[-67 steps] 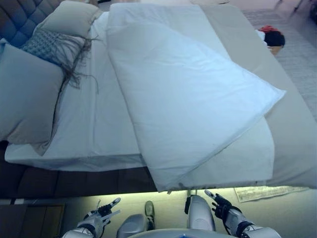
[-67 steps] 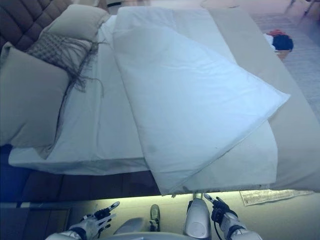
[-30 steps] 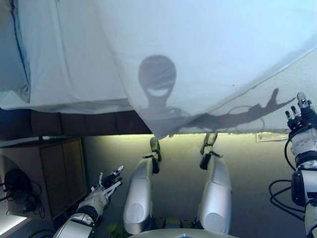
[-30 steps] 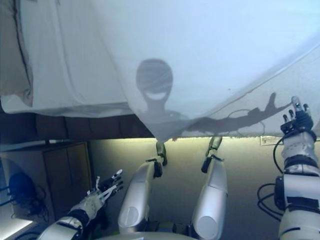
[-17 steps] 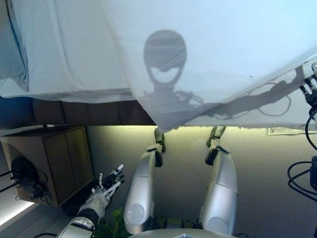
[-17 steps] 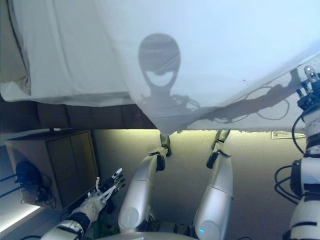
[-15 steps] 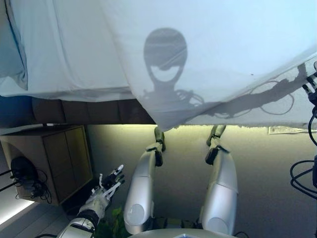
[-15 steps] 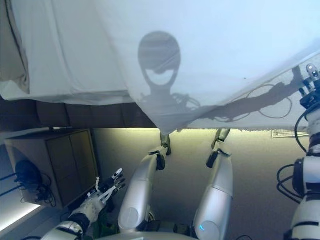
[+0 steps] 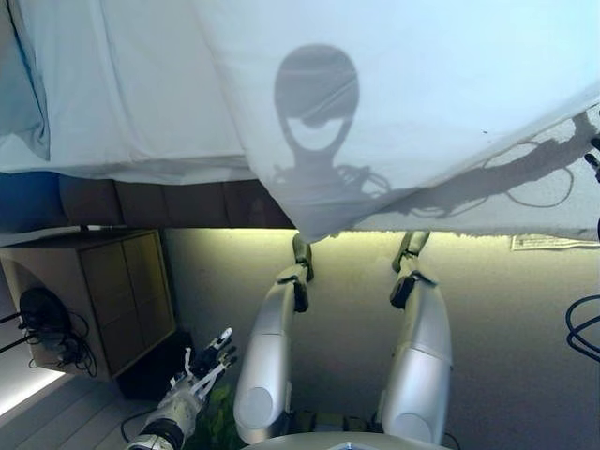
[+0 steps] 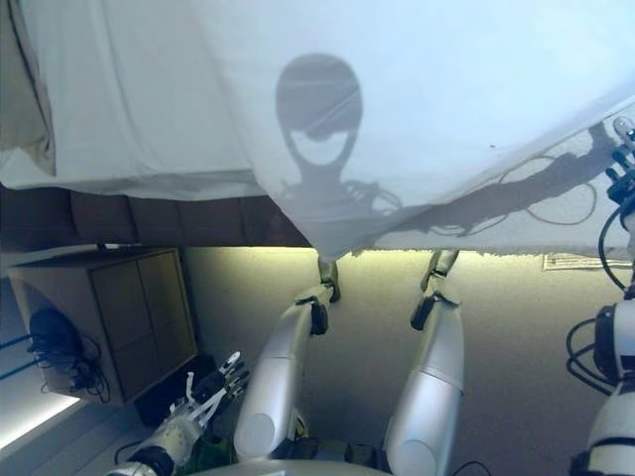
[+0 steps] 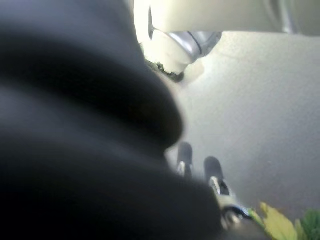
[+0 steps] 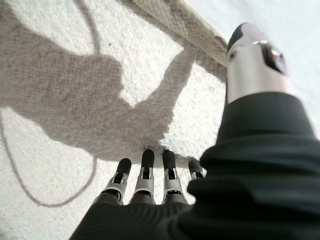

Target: Make the bed neatly

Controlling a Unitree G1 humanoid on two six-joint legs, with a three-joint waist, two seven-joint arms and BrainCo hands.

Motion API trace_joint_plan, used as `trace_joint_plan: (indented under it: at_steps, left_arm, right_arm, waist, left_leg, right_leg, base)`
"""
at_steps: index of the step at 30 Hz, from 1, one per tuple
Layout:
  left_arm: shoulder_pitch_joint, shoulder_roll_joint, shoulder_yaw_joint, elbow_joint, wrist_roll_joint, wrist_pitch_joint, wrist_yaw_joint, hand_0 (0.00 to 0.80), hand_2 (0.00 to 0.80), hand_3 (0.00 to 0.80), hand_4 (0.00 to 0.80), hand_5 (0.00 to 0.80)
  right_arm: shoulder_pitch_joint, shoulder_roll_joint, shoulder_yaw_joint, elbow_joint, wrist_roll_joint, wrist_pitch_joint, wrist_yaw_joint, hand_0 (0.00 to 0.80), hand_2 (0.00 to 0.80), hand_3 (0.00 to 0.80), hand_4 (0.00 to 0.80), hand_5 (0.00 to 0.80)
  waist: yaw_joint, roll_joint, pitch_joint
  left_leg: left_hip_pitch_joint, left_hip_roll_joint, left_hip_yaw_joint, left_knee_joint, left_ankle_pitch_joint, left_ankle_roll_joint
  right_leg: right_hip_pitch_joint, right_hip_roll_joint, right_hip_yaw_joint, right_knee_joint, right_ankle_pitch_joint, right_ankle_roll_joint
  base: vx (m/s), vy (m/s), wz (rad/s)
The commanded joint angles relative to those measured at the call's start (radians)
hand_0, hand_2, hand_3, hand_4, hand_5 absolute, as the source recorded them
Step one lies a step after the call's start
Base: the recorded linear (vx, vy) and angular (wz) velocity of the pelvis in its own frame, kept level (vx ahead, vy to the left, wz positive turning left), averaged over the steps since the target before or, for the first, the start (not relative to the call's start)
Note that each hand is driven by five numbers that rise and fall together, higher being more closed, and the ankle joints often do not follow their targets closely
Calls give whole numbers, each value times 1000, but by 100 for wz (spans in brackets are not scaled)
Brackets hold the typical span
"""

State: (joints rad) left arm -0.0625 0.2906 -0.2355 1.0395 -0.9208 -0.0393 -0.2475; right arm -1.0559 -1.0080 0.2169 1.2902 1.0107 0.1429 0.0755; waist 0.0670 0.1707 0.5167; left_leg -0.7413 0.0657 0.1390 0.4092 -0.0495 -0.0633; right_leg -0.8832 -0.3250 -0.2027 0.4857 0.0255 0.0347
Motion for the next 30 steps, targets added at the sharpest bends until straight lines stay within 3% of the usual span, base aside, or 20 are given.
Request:
trace_joint_plan:
  at_steps: [1, 12, 30]
  left_arm:
    - [99, 22, -24, -39, 0, -11, -25, 0, 0, 0, 0, 0]
    - [129, 6, -24, -54, 24, -2, -31, 0, 0, 0, 0, 0]
    - [130, 26, -7, -39, 50, 7, -39, 0, 0, 0, 0, 0]
  right_arm:
    - [-257, 26, 81, -140, 35, -63, 102, 0, 0, 0, 0, 0]
    - [-325, 78, 98, -179, 82, -51, 120, 0, 0, 0, 0, 0]
    - [-375, 89, 139, -131, 57, 43, 104, 0, 0, 0, 0, 0]
  waist:
    - [59, 99, 3]
    - [85, 114, 3]
    - [126, 80, 3]
  left_leg:
    - [-15, 27, -41, -28, 50, -31]
    - [44, 20, -36, -71, 70, -37]
    - [120, 32, -46, -142, 103, -36]
  right_leg:
    - [-3, -10, 56, 89, -103, 54]
    - [50, -21, 38, 91, -113, 56]
    - [150, -39, -21, 33, -86, 77]
  base:
    - [16, 23, 4]
    - [19, 31, 0]
    - [10, 7, 3]
